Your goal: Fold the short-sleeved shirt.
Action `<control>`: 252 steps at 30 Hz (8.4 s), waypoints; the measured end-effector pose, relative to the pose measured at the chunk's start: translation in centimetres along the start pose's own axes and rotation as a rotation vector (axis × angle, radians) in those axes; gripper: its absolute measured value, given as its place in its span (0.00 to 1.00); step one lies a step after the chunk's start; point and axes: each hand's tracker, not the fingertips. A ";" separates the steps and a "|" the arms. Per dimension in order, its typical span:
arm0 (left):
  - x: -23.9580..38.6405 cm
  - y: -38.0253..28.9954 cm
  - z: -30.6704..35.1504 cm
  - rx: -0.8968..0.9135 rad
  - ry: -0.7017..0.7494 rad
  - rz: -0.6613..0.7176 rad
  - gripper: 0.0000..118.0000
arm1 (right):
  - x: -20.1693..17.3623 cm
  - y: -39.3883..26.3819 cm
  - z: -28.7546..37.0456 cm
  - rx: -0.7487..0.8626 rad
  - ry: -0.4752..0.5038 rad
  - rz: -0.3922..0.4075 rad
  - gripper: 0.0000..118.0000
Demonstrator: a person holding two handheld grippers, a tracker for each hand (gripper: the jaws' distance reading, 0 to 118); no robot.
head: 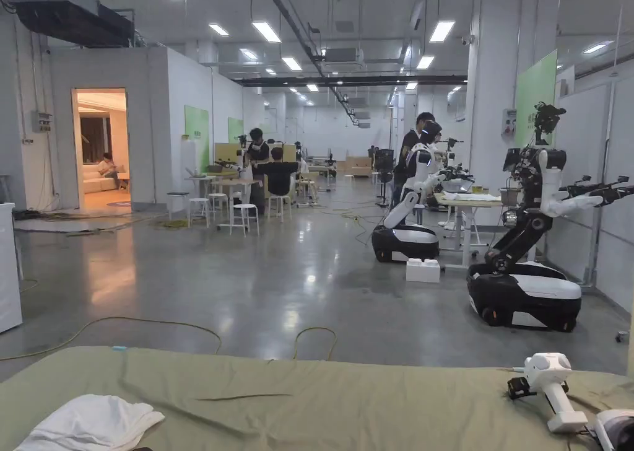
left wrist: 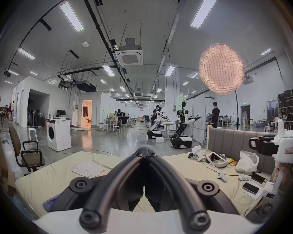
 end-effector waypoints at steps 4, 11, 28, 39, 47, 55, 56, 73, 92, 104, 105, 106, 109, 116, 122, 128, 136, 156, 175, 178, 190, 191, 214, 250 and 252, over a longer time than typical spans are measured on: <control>-0.2 -0.2 -0.1 0.002 -0.045 0.024 0.00 | -0.2 -0.1 0.0 -0.014 -0.015 0.010 0.00; 0.0 -0.3 -0.2 -0.021 -0.032 0.018 0.00 | 0.0 0.0 0.1 -0.004 -0.008 -0.001 0.00; -0.5 0.2 -0.2 -0.052 0.067 -0.054 0.00 | 0.7 -0.1 0.5 -0.007 -0.056 0.016 0.00; 4.1 -9.0 -2.7 -0.209 -0.042 -1.556 0.00 | -2.8 -9.3 -1.5 -0.066 -0.020 1.618 0.00; 1.9 -6.8 -1.0 -0.108 0.030 -1.110 0.00 | -3.1 -5.1 0.8 -0.075 -0.033 1.059 0.00; -4.5 -5.0 -0.1 -0.117 0.032 0.245 0.00 | 3.6 -3.6 1.4 -0.073 -0.117 -0.238 0.00; -4.4 -4.9 0.0 -0.131 0.048 0.166 0.00 | 4.0 -3.7 1.6 -0.075 -0.105 -0.246 0.00; -3.4 -3.5 0.8 -0.151 -0.006 0.061 0.00 | 2.4 -2.7 2.3 -0.052 -0.080 -0.097 0.00; -21.9 -21.8 -6.8 -0.821 0.198 0.151 0.75 | -0.1 -8.7 -1.9 -0.342 0.094 -0.181 0.00; -26.5 -33.5 -14.5 -1.147 0.302 0.266 0.72 | 2.9 -10.8 -2.2 -0.511 -0.031 -0.206 0.00; -26.2 -33.4 -14.6 -1.154 0.310 0.249 0.67 | 3.1 -11.1 -2.2 -0.517 -0.037 -0.214 0.00; -25.9 -33.3 -14.6 -1.157 0.306 0.209 0.59 | 3.4 -11.4 -2.2 -0.524 -0.039 -0.226 0.00; -25.5 -32.6 -14.6 -1.125 0.283 0.201 0.01 | 3.8 -11.8 -2.0 -0.548 -0.042 -0.257 0.00; -26.0 -30.1 -15.5 -0.983 0.306 0.463 0.01 | 5.8 -12.2 0.6 -0.527 -0.032 -0.247 0.00; -15.4 -20.9 -19.1 -0.751 -0.045 0.429 0.01 | 7.0 -10.9 2.7 -0.504 -0.052 -0.253 0.00; 4.0 -20.2 -20.2 -0.722 -0.499 0.409 0.01 | 8.1 -10.2 5.8 -0.453 -0.107 -0.288 0.00; 25.4 -30.8 -15.4 -1.049 -0.843 0.358 0.01 | 10.2 -10.3 9.9 -0.460 -0.211 -0.297 0.00; 5.4 -9.4 -4.7 -0.361 -0.408 0.124 0.80 | 5.4 -7.3 6.4 -0.202 -0.084 -0.198 0.00; -2.3 1.7 6.8 -0.079 0.143 -0.048 0.00 | 2.1 -1.1 4.6 -0.108 0.030 -0.091 0.00; -2.1 1.4 6.6 -0.084 0.127 -0.035 0.00 | 1.8 -0.9 4.8 -0.091 0.002 -0.043 0.00; -3.6 -1.0 3.3 -0.255 0.037 -0.083 0.01 | 2.2 -2.4 4.4 -0.138 0.014 -0.072 0.00; -3.9 -2.0 2.5 -0.289 0.029 -0.084 0.05 | 2.3 -2.8 4.3 -0.145 0.028 -0.088 0.00; -9.5 -33.7 -20.4 -1.221 0.093 0.103 0.46 | 8.3 -11.1 4.7 -0.511 -0.165 -0.234 0.00; -9.2 -34.0 -21.8 -1.269 0.007 -0.001 0.07 | 10.5 -24.5 -22.6 -1.017 0.025 -0.288 0.05; -10.0 -30.1 -19.4 -1.131 0.001 0.141 0.06 | 11.3 -20.8 -20.4 -0.907 0.058 -0.297 0.05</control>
